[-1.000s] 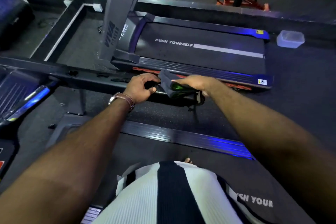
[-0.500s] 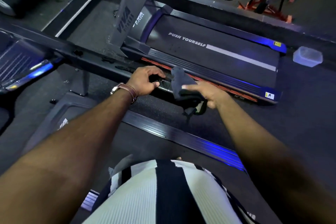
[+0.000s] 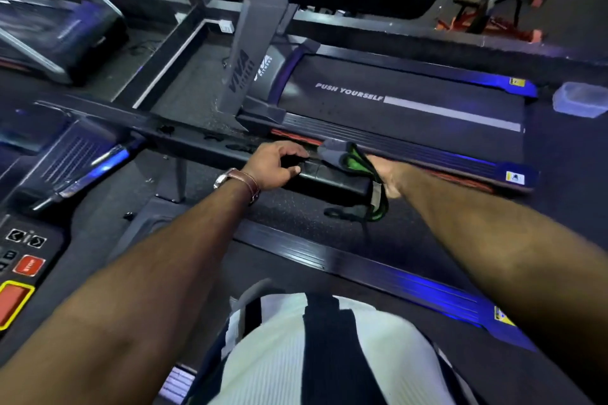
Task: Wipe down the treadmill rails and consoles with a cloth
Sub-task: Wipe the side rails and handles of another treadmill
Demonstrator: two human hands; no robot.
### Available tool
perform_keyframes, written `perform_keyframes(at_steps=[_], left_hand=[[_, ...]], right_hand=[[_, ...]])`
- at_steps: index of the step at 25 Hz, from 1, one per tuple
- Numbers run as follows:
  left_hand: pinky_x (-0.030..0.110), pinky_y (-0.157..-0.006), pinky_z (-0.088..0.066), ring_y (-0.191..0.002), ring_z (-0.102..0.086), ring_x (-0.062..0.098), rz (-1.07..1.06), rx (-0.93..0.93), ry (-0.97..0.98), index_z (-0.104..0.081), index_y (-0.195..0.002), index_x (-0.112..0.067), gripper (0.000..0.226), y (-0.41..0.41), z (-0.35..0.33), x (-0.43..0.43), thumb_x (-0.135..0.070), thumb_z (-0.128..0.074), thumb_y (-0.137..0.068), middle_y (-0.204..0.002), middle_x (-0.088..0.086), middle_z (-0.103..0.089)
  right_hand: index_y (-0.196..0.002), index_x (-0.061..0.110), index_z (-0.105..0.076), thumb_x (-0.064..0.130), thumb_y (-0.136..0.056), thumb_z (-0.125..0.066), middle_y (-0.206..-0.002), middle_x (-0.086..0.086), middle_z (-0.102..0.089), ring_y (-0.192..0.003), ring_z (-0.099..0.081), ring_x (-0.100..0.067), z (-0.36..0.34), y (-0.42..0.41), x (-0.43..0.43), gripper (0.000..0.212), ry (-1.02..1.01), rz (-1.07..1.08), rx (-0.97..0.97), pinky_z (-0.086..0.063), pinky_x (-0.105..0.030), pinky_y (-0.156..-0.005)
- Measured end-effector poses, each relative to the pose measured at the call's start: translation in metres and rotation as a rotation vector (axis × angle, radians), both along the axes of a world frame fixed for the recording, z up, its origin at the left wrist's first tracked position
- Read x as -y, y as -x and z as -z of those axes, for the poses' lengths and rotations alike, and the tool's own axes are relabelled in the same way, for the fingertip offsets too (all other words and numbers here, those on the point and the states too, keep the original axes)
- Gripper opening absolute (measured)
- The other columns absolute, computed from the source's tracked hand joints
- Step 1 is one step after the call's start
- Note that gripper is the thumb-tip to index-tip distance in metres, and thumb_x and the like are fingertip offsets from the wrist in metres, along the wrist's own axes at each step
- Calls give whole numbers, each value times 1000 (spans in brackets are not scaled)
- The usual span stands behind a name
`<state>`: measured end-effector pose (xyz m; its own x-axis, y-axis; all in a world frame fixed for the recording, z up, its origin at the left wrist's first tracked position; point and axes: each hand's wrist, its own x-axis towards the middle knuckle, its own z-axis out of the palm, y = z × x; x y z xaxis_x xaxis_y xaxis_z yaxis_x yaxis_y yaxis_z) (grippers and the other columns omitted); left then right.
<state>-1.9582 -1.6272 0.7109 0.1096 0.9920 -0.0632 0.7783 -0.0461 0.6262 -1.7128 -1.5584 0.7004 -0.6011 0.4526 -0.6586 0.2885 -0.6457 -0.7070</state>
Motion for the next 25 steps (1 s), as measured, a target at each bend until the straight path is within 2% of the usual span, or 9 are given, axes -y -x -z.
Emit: perform_keyframes(at_steps=[3,6,8,11,13,16,20,22,25], left_hand=[[24,-102,-43,-109,-61,8,-1,-27,-41,-71,-112,-20,35,14,-1,5,-25,-77,-78,-115,-4,-68],[13,-98,-40,-105,-62,5,-21,15,-28,-72,-109,-21,37,19,0,-4,-24,-82,-73,-111,-6,-69],[17,-96,-43,-100,-64,5,-49,53,8,-74,-103,-23,33,20,-1,-10,-21,-82,-72,-105,-7,-71],[20,-94,-44,-97,-64,5,-14,51,15,-75,-101,-22,26,24,-3,-18,-20,-79,-76,-103,-4,-72],[20,-96,-43,-100,-63,5,32,55,22,-75,-101,-24,24,28,0,-21,-21,-78,-78,-105,-5,-72],[13,-94,-39,-101,-62,5,37,91,14,-75,-100,-26,21,33,10,-23,-22,-76,-79,-105,-7,-71],[11,-91,-36,-98,-58,5,89,70,-52,-75,-103,-23,21,33,15,-24,-23,-74,-82,-106,-6,-70],[18,-92,-40,-99,-60,9,131,80,-67,-74,-104,-23,21,36,15,-25,-25,-73,-83,-105,-5,-69],[27,-93,-45,-101,-60,13,181,82,-68,-73,-106,-26,22,40,18,-26,-30,-70,-85,-106,-5,-68]], right_hand=[[-116,12,-68,36,-84,-77,-103,-6,-75,-96,-71,-20,8,-5,10,42,-51,59,105,-58,-32,-82],[-127,24,-58,56,-67,-83,-113,4,-69,-106,-65,-22,-21,14,16,73,-883,-411,585,-52,-30,-85],[-130,25,-50,73,-57,-77,-122,-1,-65,-108,-62,-28,-30,39,23,92,-1161,-567,821,-50,-35,-85],[-129,21,-48,76,-58,-72,-118,-6,-64,-104,-62,-31,-25,52,32,93,-1316,-502,954,-48,-38,-79],[-144,18,-40,63,-63,-77,-132,-14,-57,-117,-55,-34,3,43,66,100,-1530,-398,1106,-44,-45,-94],[-155,24,-22,33,-56,-81,-159,-21,-21,-146,-22,-40,49,34,123,116,-1704,-269,1124,-16,-60,-117],[-157,22,-17,36,-62,-71,-160,-30,1,-149,2,-43,55,94,122,110,-1294,501,1151,-1,-60,-119],[-157,14,-12,30,-71,-76,-157,-31,16,-149,11,-36,55,136,132,108,-1039,959,922,-5,-55,-121],[-156,8,0,19,-85,-75,-155,-24,29,-146,10,-9,47,171,135,104,-734,1362,508,-9,-14,-119]])
